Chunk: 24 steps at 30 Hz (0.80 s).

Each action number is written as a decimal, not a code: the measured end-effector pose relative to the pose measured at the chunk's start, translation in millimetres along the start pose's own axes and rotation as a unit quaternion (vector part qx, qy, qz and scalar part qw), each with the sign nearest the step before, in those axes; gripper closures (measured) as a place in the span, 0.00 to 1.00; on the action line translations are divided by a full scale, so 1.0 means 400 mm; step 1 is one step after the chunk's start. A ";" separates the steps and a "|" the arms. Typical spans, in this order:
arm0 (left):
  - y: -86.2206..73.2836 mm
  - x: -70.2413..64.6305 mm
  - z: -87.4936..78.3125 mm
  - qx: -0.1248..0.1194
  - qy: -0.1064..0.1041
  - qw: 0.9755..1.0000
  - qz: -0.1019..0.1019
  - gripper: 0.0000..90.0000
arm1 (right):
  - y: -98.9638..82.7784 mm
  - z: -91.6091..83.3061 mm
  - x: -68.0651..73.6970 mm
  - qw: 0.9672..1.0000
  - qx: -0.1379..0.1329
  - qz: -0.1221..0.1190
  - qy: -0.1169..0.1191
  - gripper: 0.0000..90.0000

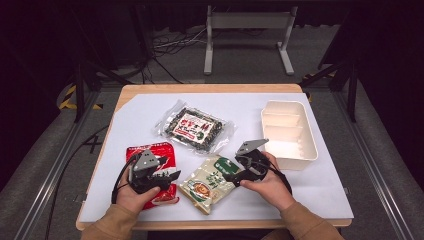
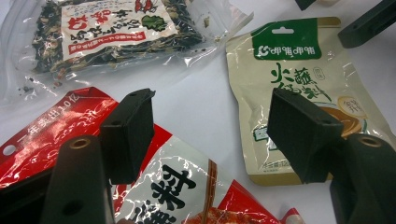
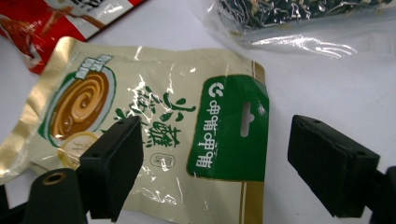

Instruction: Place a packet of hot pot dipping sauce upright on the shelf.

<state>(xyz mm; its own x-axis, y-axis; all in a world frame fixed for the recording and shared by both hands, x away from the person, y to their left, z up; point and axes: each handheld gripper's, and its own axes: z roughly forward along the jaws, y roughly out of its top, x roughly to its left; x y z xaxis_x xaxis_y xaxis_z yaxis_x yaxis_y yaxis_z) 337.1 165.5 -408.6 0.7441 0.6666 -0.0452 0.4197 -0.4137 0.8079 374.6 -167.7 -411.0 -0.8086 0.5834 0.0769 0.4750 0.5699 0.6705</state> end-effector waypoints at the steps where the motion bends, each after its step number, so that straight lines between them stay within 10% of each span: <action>1: 0.000 0.001 0.000 0.001 0.001 1.000 0.003 0.36 | -0.002 0.003 -0.001 1.000 0.002 -0.001 -0.003 0.20; 24: -0.001 0.002 0.004 0.006 -0.002 1.000 0.005 0.36 | -0.023 0.040 0.001 0.999 0.040 0.010 0.019 0.21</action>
<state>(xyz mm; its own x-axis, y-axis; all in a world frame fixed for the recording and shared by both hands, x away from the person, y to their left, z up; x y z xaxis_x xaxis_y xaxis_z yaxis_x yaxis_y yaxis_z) 338.4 165.0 -409.9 0.7499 0.6604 -0.0387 0.4182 -0.4279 0.8012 375.3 -163.5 -429.1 -0.8106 0.5732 0.1196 0.5162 0.6031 0.6081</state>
